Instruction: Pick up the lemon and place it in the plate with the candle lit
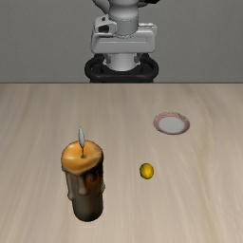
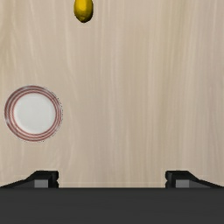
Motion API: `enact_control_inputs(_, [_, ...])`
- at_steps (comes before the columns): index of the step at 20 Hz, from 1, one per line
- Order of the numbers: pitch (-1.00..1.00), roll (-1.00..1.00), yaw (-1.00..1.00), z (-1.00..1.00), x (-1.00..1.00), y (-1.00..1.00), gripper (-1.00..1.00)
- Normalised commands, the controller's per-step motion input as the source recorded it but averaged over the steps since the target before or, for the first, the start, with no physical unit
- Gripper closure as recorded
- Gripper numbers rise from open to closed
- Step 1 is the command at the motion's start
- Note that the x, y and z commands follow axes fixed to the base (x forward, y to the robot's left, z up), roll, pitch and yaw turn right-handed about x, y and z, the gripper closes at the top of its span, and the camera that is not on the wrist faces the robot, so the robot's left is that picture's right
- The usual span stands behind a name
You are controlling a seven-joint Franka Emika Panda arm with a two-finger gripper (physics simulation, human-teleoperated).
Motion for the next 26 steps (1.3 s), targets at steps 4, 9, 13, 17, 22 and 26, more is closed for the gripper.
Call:
enact_control_inputs(4, [0.0,0.0,0.0,-0.25,0.75,0.0,-1.0])
enact_control_inputs(9, [0.0,0.0,0.0,0.0,1.0,0.0,-1.0])
enact_control_inputs(13, [0.0,0.0,0.0,0.0,1.0,0.0,-1.0])
enact_control_inputs(17, [0.0,0.0,0.0,0.0,1.0,0.0,-1.0])
enact_control_inputs(22, [0.0,0.0,0.0,0.0,0.2,0.8,-1.0])
enact_control_inputs(26, [0.0,0.0,0.0,0.0,0.25,0.75,-1.0])
